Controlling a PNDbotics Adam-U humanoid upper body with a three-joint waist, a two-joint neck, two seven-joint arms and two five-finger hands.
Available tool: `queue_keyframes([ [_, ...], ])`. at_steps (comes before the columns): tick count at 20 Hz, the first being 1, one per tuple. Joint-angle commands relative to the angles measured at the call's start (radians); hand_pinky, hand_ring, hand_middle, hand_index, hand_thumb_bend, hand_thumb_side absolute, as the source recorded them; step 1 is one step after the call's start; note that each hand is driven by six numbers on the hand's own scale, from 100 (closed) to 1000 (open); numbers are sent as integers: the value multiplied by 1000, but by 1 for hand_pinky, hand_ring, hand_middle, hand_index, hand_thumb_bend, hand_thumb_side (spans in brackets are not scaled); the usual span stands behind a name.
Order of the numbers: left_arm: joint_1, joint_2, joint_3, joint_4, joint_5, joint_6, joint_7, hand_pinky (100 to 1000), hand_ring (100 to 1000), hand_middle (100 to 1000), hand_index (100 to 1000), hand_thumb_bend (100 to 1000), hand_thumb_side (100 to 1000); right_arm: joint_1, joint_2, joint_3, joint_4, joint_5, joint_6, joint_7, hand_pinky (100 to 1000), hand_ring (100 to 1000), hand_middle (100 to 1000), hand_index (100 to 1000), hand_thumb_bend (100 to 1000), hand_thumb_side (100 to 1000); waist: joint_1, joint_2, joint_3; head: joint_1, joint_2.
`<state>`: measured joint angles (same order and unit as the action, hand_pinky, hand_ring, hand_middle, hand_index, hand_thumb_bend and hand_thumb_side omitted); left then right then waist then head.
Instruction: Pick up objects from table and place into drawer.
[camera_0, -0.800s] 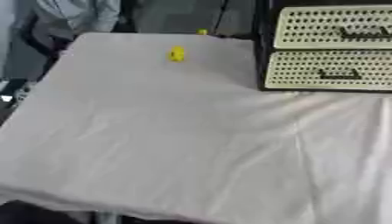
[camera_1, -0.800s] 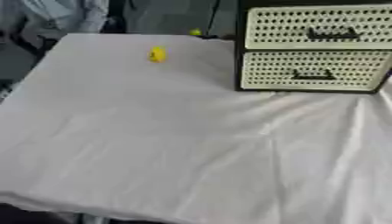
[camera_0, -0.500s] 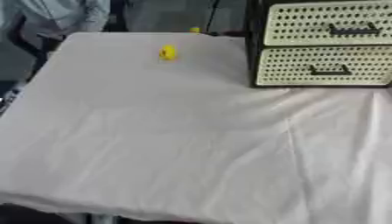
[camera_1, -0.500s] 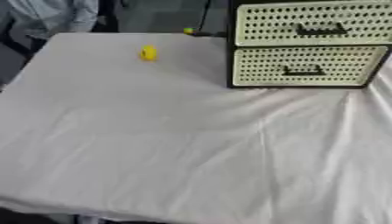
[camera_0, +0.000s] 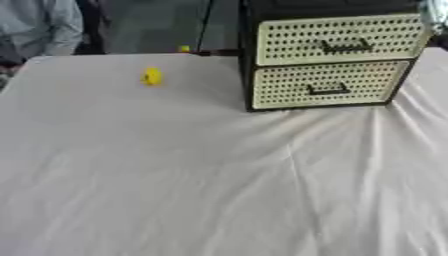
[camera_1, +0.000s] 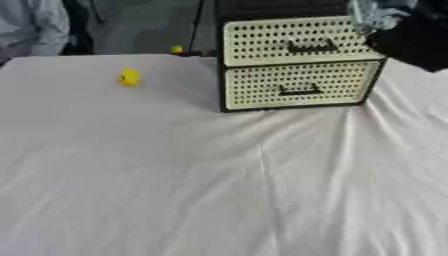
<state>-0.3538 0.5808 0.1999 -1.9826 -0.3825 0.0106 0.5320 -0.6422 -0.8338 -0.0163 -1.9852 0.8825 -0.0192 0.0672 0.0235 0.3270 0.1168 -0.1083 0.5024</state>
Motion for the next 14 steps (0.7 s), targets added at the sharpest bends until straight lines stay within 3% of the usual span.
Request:
queue_keyframes([
  [1,-16,20,1,-17,9,-5,-8,318,350,632,972,135,1000,-20,-38,9,-15,-1,-10,48,100,100,206,752,100,768,0,-16,0,-8,-22],
  [3,-17,19,0,-17,12,-5,-14,322,353,634,972,128,1000,-31,-39,23,-15,-10,-17,93,100,100,207,763,100,564,1,-16,0,-9,-24],
  [4,-17,19,-1,-17,14,-4,-16,324,355,634,971,124,1000,-37,-40,30,-15,-15,-19,117,100,100,206,765,100,421,1,-17,0,-10,-25],
  [7,-19,18,-3,-17,20,-4,-23,329,359,634,969,116,1000,-55,-42,55,-15,-31,-21,195,100,100,201,770,100,203,0,-19,0,-11,-26],
  [14,-34,9,-13,-17,30,-6,-39,332,362,634,966,100,1000,-89,-49,116,-15,-44,-20,332,100,100,171,777,100,181,1,-21,-2,-2,-22],
])
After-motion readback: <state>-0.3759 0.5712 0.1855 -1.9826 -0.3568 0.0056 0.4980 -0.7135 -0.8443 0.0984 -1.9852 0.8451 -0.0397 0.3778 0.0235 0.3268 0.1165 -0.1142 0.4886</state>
